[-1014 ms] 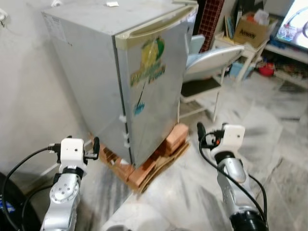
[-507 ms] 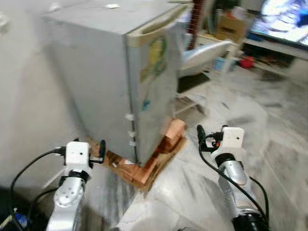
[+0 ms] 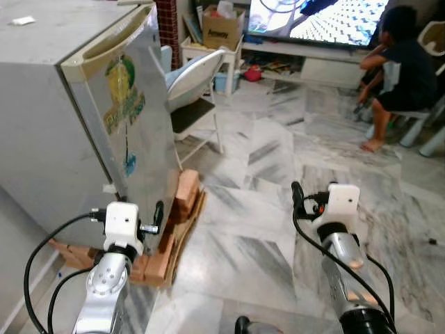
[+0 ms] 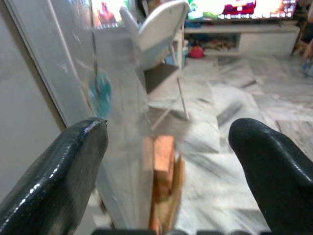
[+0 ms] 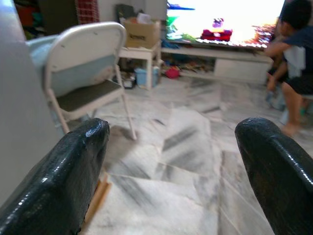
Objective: Restocking fridge
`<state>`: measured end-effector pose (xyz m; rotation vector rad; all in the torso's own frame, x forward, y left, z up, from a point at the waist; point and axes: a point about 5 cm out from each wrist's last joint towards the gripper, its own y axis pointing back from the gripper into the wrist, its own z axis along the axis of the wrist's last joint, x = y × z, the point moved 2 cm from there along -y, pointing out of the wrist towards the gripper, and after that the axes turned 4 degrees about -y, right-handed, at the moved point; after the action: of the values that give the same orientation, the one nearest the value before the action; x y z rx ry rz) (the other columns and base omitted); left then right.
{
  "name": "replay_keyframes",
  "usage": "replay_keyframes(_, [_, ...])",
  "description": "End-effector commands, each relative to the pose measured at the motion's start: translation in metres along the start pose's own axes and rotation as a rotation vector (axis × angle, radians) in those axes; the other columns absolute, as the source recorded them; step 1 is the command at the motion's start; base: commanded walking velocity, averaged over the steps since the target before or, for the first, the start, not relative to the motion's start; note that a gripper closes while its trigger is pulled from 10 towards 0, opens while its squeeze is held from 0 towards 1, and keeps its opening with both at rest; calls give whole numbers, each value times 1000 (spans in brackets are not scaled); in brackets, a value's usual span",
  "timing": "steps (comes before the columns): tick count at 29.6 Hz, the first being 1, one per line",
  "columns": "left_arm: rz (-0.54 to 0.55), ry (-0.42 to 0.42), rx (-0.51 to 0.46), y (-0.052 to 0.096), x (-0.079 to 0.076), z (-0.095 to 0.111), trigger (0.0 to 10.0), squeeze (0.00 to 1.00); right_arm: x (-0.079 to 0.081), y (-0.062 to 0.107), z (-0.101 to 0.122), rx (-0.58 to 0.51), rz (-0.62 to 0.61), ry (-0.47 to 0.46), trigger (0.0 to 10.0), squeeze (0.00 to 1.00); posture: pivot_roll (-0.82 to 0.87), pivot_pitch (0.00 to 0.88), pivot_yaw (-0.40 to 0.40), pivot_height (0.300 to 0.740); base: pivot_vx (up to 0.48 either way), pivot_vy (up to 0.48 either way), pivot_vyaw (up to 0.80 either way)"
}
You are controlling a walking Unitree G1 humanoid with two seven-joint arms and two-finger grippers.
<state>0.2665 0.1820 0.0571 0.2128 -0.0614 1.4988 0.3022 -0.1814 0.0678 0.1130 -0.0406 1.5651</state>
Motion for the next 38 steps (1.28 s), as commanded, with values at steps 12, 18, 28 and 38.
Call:
replay_keyframes(12, [-19, -10, 4, -1, -7, 0, 10000, 0, 3, -3, 7, -22, 15, 16, 10000, 0, 44, 0, -33, 740, 101, 265, 0])
replay_keyframes(18, [-38, -5, 15, -1, -10, -2, 10000, 0, 3, -3, 7, -20, 17, 25, 10000, 0, 45, 0, -39, 740, 0, 0, -603])
replay_keyframes(28, [-5, 2, 40, -12, -5, -4, 10000, 0, 5, -3, 6, -10, 37, 31, 10000, 0, 34, 0, -45, 740, 0, 0, -696])
replay_keyframes(38, [92, -30, 24, -24, 16, 1, 10000, 0, 11, 4, 3, 7, 76, 29, 10000, 0, 23, 0, -43, 740, 0, 0, 0])
